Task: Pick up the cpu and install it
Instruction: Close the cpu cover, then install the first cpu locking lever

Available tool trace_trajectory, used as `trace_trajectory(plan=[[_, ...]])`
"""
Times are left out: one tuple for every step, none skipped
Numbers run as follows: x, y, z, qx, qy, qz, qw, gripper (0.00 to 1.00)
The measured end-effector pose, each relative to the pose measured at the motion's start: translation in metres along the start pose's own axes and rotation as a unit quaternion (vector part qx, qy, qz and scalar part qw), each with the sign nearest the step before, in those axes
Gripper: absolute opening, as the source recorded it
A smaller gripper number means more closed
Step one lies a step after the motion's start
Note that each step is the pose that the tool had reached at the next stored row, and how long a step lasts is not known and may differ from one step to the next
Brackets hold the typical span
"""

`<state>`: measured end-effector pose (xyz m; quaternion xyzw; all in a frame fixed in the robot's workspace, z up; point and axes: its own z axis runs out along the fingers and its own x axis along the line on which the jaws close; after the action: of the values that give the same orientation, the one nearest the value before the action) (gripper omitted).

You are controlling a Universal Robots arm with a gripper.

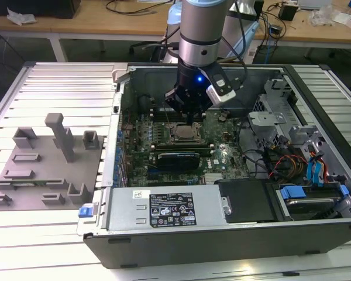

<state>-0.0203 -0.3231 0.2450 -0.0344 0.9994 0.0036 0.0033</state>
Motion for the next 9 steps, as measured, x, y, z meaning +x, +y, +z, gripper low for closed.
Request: trace_trajectory(plan=[[0.0, 0.0, -0.0001, 0.0, 0.0, 0.0, 1.0, 0.11], [0.0, 0.0, -0.0002, 0.0, 0.0, 0.0, 1.0, 0.11], [0.0, 0.0, -0.0004, 0.0, 0.0, 0.0, 1.0, 0.11], [0.0, 0.0, -0.0004, 0.0, 0.0, 0.0, 1.0, 0.11], [0.0, 0.0, -0.0005, 0.0, 0.0, 0.0, 1.0, 0.11], [0.0, 0.0, -0.0005, 0.0, 0.0, 0.0, 1.0, 0.11], [0.0, 0.0, -0.0006, 0.0, 0.0, 0.0, 1.0, 0.11], [0.0, 0.0, -0.0006, 0.0, 0.0, 0.0, 1.0, 0.11], [0.0, 0.0, -0.0007, 0.0, 0.0, 0.0, 1.0, 0.11]])
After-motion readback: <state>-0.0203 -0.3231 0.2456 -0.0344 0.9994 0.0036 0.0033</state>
